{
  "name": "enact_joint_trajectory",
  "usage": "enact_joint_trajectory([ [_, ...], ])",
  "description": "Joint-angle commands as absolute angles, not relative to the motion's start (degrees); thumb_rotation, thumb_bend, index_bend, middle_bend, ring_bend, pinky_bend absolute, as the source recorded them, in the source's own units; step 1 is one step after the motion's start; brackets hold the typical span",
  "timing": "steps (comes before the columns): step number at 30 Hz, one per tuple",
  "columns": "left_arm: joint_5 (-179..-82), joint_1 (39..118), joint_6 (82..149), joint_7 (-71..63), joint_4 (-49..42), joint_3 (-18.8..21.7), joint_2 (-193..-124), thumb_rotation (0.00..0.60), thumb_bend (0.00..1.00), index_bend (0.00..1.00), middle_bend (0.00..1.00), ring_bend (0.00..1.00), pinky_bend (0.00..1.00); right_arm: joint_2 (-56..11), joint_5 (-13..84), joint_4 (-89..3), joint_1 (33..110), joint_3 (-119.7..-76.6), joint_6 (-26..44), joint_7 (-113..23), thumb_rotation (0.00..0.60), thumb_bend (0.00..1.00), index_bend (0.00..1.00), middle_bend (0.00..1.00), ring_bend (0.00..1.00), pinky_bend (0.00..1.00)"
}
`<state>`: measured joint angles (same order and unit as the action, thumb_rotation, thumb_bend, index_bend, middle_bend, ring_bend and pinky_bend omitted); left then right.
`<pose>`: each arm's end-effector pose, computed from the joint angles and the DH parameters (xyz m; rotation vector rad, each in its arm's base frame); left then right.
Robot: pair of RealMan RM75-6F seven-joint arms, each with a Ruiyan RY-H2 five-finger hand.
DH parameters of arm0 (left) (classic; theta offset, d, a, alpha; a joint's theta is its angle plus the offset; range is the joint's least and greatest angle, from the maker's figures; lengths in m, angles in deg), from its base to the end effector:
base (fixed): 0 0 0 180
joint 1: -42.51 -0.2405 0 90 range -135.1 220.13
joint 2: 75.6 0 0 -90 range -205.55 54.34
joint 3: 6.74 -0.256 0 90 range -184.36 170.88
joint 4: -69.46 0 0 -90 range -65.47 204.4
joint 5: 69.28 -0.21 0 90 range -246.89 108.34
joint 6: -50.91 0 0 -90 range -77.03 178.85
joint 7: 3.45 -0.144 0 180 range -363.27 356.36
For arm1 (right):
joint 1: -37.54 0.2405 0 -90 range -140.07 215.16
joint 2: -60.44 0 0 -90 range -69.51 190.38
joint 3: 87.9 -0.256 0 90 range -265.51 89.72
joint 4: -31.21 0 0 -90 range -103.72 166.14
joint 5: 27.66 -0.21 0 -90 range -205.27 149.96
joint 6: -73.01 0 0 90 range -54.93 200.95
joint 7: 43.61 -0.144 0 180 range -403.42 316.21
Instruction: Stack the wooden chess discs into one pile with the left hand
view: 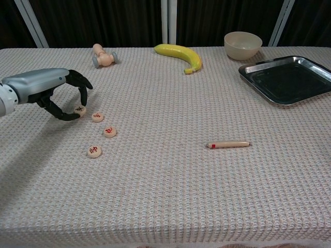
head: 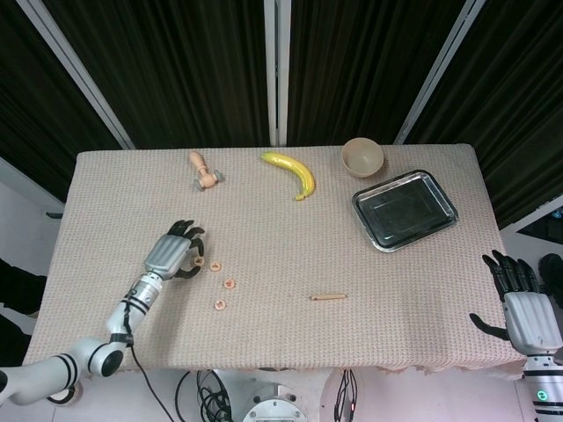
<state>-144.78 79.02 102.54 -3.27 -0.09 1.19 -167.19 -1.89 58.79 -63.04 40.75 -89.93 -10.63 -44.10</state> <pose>-0.2187 0.3431 -0.0231 -1.8267 -1.0847 -0.9126 -0.3133 -0.1686 0.1602 1.3942 -0.9552 0.8742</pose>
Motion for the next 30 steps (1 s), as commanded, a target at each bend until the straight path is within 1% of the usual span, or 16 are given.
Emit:
enact_joint_trajectory([
  [1, -144.6, 79.0, 102.6, -3.3, 0.1, 1.0, -167.2, 0.6, 0.29, 0.53, 0.17, 0.0, 0.0, -1.9, 58.8, -63.1, 40.8, -89.9, -10.6, -44.0, 0.6, 0.09, 0.0, 0.0, 0.0, 0.0],
  [10, -144.8, 79.1, 102.8, -2.8, 0.9, 0.4, -167.3, 0.6, 0.29, 0.51, 0.17, 0.0, 0.0, -2.0, 58.6, -63.2, 40.7, -90.0, -10.6, -43.7, 0.6, 0.1, 0.0, 0.0, 0.0, 0.0],
  [15, -144.9, 79.0, 103.2, -2.2, 1.5, 0.2, -167.5, 0.6, 0.29, 0.45, 0.17, 0.0, 0.0, -2.1, 58.3, -63.4, 40.8, -90.0, -10.3, -43.4, 0.6, 0.12, 0.0, 0.0, 0.0, 0.0],
  [21, -145.1, 78.9, 103.5, -1.5, 1.7, 0.0, -167.4, 0.6, 0.29, 0.37, 0.17, 0.0, 0.0, -2.1, 58.2, -63.4, 40.8, -90.0, -10.2, -43.3, 0.6, 0.13, 0.0, 0.0, 0.0, 0.0],
  [25, -145.5, 78.9, 104.0, -1.2, 1.1, 0.0, -167.3, 0.6, 0.29, 0.37, 0.17, 0.0, 0.0, -2.1, 58.2, -63.5, 40.8, -90.0, -10.3, -43.2, 0.6, 0.13, 0.0, 0.0, 0.0, 0.0],
  [30, -147.2, 79.0, 105.3, -0.3, -1.6, -0.2, -166.8, 0.6, 0.28, 0.37, 0.17, 0.0, 0.0, -2.1, 58.2, -63.4, 40.8, -90.0, -10.3, -43.2, 0.6, 0.13, 0.0, 0.0, 0.0, 0.0],
])
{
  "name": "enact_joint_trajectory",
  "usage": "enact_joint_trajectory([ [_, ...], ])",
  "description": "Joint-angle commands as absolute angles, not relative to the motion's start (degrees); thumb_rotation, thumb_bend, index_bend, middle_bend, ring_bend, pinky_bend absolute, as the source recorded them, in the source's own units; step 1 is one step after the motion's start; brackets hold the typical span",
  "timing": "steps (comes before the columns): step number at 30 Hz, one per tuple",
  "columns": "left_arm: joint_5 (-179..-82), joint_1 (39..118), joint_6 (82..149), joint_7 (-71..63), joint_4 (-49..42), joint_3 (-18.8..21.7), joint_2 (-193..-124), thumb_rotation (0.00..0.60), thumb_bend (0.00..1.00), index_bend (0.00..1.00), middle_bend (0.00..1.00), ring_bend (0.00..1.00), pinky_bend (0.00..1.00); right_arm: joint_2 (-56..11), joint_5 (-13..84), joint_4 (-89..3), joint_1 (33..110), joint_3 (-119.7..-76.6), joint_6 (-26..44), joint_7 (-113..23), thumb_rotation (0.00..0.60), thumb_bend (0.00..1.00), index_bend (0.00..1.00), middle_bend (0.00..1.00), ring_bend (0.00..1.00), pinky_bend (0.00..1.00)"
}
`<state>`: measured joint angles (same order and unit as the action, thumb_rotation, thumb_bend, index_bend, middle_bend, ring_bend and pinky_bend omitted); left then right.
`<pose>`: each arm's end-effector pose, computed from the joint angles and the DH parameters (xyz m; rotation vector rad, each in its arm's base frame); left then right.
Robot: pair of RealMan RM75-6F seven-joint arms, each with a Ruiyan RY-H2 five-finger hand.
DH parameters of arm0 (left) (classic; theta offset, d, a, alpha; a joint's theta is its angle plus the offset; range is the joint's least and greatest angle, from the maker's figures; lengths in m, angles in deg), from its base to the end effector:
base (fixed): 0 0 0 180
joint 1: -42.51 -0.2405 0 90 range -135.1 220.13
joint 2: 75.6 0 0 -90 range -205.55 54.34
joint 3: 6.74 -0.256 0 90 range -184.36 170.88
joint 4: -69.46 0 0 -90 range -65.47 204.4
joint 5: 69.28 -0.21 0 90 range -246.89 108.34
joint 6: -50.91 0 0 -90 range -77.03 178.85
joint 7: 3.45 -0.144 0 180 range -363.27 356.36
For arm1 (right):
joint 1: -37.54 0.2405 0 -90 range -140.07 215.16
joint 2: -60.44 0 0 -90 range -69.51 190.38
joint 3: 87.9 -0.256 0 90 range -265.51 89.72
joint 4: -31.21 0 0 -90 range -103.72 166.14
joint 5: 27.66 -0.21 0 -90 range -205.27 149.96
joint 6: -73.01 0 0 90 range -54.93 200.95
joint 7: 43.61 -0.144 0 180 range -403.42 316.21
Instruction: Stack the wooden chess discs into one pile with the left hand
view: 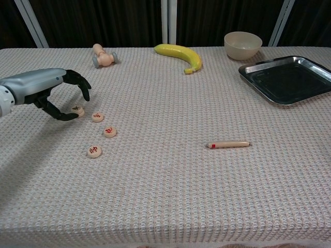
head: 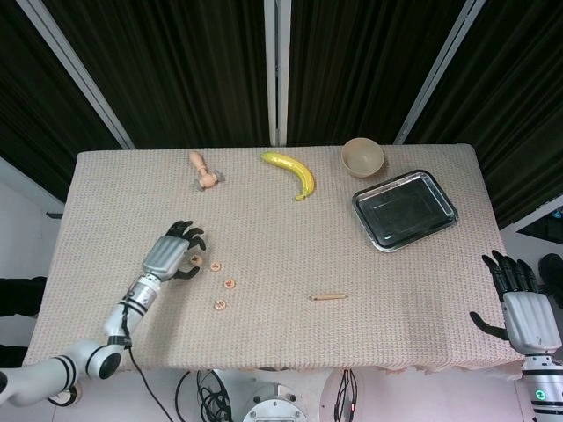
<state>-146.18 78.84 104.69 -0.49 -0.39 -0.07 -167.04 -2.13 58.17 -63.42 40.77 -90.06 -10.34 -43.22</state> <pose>-0.2178 0.3383 -0.0220 -1.8235 -1.0975 -0.9573 -0.3131 -0.1690 0.1584 1.3895 -0.9581 0.8642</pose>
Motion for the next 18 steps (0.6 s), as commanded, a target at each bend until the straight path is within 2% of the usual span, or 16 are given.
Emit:
enact_joint_trajectory([
  [1, -147.5, 79.2, 105.3, -0.6, -2.0, -0.3, -166.8, 0.6, 0.28, 0.37, 0.17, 0.0, 0.0, -2.1, 58.2, -63.4, 40.8, -90.0, -10.2, -43.2, 0.6, 0.13, 0.0, 0.0, 0.0, 0.0],
  [11, -147.1, 81.3, 103.8, -5.5, -0.3, -0.6, -170.4, 0.6, 0.28, 0.37, 0.17, 0.0, 0.0, -1.7, 58.4, -63.6, 40.5, -90.0, -10.7, -44.0, 0.6, 0.13, 0.0, 0.0, 0.0, 0.0],
  [18, -146.1, 81.4, 103.5, -6.8, 0.5, -0.5, -171.1, 0.6, 0.28, 0.42, 0.17, 0.0, 0.0, -1.5, 58.5, -63.4, 40.6, -90.0, -10.5, -44.6, 0.6, 0.13, 0.0, 0.0, 0.0, 0.0],
])
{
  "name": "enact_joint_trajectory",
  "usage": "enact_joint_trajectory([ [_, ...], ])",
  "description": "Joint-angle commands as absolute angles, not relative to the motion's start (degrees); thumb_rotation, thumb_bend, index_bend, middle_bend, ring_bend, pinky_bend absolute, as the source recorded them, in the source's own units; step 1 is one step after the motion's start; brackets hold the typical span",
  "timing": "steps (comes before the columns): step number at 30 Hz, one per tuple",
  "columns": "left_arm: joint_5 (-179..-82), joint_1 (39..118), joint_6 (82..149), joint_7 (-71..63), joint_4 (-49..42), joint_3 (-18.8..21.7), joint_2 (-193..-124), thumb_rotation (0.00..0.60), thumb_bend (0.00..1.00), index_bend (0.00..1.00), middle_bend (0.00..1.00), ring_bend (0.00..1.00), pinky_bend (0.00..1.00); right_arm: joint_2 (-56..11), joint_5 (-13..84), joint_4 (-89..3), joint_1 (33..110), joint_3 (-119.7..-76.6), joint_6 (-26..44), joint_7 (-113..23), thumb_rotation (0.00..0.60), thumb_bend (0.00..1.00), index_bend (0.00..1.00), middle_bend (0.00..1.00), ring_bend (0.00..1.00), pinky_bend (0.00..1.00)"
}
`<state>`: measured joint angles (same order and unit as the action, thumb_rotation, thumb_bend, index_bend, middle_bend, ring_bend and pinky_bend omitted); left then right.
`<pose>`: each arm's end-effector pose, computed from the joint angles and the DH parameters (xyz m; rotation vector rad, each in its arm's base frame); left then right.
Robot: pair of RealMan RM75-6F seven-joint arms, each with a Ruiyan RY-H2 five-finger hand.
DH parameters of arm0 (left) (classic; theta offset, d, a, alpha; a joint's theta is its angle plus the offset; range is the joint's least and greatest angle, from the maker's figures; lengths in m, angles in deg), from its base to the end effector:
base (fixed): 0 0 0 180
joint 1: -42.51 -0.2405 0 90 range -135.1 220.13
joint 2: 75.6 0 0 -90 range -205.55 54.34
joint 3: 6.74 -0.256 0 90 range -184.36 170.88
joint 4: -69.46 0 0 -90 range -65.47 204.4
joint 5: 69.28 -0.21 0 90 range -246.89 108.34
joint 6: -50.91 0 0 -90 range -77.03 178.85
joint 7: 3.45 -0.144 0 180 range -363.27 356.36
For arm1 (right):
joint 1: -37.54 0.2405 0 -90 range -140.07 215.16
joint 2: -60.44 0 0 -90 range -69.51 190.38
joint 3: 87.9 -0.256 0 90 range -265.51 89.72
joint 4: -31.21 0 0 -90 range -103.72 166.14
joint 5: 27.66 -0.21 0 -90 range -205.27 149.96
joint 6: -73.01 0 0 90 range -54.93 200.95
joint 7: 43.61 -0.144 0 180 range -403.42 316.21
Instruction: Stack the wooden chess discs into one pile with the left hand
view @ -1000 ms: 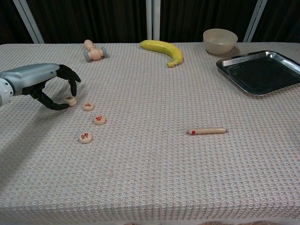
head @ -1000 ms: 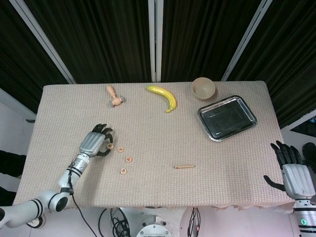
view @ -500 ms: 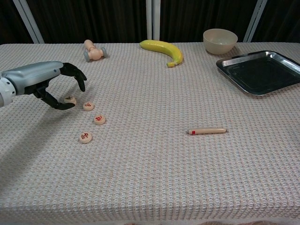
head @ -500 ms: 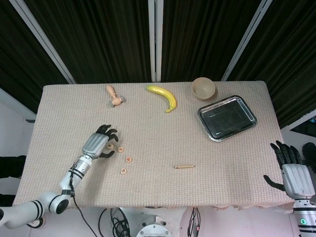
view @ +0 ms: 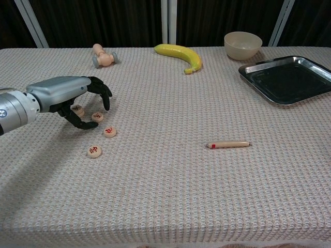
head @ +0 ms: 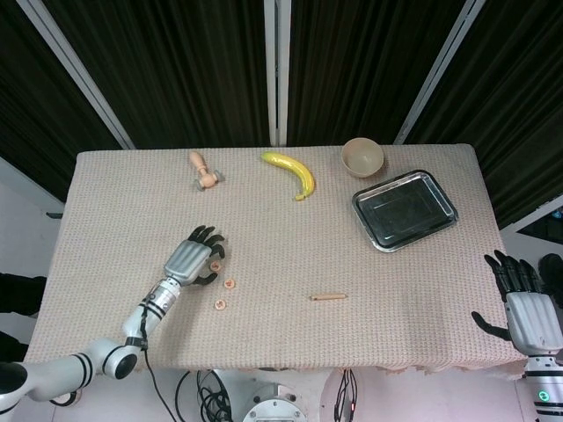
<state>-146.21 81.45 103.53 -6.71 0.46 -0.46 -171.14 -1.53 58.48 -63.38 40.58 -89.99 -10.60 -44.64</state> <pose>-0.1922 0.3355 -0.0502 -1.9283 -1.0102 -0.9309 -0.3137 -0.1678 0.1620 1.3842 -0.9657 0.8766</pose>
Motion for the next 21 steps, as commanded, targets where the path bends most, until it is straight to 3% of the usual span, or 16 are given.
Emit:
enact_joint_trajectory([
  [1, -146.1, 81.4, 103.5, -6.9, 0.5, -0.5, -171.0, 0.6, 0.28, 0.43, 0.17, 0.0, 0.0, -1.5, 58.5, -63.4, 40.6, -90.0, -10.5, -44.6, 0.6, 0.13, 0.0, 0.0, 0.0, 0.0],
  [21, -146.6, 81.4, 105.3, -6.2, -2.4, 0.1, -169.0, 0.6, 0.31, 0.51, 0.17, 0.0, 0.0, -1.7, 58.4, -63.4, 40.8, -89.9, -10.1, -44.3, 0.6, 0.13, 0.0, 0.0, 0.0, 0.0],
])
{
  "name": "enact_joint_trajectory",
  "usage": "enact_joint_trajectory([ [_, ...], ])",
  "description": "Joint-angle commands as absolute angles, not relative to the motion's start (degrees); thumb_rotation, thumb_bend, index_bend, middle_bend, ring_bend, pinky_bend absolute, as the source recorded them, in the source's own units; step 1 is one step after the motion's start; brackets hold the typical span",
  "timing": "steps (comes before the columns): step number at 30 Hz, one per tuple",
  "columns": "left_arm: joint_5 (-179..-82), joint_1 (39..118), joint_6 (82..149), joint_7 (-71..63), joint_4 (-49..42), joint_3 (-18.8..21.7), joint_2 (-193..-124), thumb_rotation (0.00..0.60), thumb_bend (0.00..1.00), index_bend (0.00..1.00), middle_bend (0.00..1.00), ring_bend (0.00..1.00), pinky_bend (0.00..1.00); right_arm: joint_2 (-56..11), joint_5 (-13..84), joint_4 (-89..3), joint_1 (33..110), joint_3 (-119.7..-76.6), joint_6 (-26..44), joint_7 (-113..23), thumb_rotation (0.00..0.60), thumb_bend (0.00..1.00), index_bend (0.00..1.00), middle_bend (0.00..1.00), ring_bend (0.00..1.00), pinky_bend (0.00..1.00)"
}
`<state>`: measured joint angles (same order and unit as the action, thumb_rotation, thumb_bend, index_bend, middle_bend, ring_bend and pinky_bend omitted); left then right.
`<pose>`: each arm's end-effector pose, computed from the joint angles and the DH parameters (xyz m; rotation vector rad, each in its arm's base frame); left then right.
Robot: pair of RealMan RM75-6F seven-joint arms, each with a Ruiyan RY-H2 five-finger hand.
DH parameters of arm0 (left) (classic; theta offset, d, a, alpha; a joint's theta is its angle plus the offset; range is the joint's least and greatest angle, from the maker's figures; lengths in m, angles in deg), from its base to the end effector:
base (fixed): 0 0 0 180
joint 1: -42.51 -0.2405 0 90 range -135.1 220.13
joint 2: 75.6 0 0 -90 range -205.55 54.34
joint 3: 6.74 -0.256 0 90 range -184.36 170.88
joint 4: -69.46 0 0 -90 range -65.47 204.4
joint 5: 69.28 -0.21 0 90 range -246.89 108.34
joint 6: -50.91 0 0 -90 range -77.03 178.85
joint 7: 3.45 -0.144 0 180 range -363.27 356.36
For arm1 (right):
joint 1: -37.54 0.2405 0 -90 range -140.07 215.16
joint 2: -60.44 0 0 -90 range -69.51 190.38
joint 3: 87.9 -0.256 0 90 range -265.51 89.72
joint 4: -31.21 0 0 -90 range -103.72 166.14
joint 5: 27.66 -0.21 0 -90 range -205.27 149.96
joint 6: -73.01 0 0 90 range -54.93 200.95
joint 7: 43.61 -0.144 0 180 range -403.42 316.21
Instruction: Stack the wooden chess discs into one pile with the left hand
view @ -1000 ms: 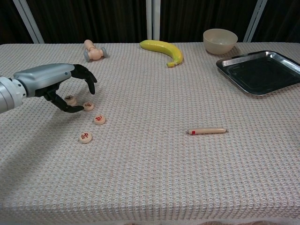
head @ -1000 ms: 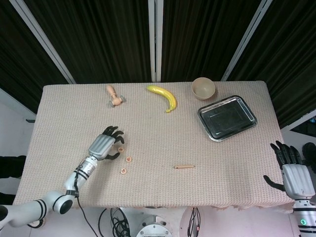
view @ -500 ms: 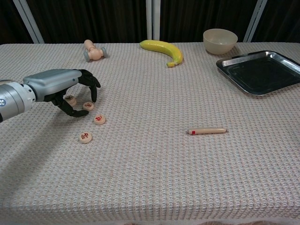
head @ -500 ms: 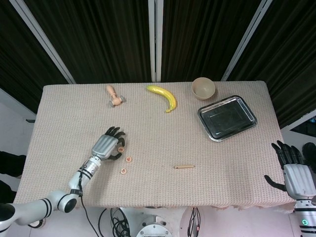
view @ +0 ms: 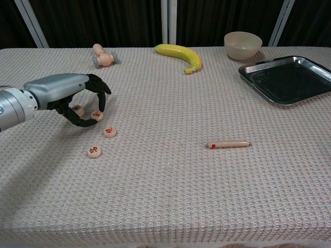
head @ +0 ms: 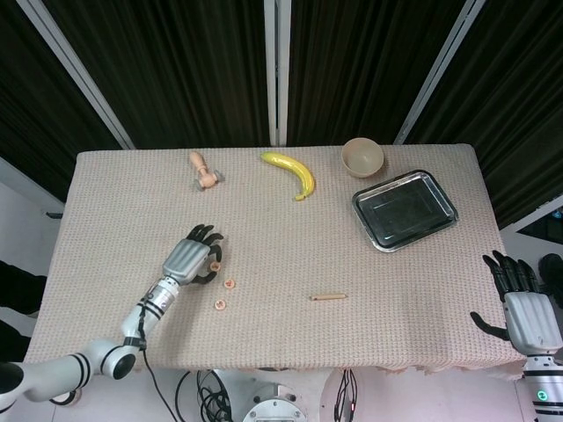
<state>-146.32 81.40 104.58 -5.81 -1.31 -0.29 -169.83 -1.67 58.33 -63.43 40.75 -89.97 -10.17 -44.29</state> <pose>-0.1890 0.3358 -0.0425 -1.9130 -1.0190 -0.9645 -0.3137 -0.1686 0.1602 1.3893 -0.9688 0.8705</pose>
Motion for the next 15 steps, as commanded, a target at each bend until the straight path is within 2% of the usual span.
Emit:
enact_joint_trajectory([
  [1, -146.5, 81.5, 105.4, -6.5, -2.9, 0.3, -168.5, 0.6, 0.31, 0.51, 0.17, 0.0, 0.0, -1.7, 58.4, -63.4, 40.8, -89.9, -10.1, -44.3, 0.6, 0.13, 0.0, 0.0, 0.0, 0.0],
  [7, -144.1, 81.3, 104.9, -8.1, -5.1, 1.3, -165.4, 0.6, 0.31, 0.51, 0.17, 0.0, 0.0, -1.7, 58.4, -63.5, 40.9, -89.9, -10.0, -44.3, 0.6, 0.13, 0.0, 0.0, 0.0, 0.0],
  [15, -141.9, 80.7, 103.4, -7.8, -4.9, 0.8, -164.3, 0.6, 0.31, 0.51, 0.17, 0.0, 0.0, -1.5, 58.7, -63.6, 40.7, -89.9, -10.3, -44.7, 0.6, 0.13, 0.0, 0.0, 0.0, 0.0],
])
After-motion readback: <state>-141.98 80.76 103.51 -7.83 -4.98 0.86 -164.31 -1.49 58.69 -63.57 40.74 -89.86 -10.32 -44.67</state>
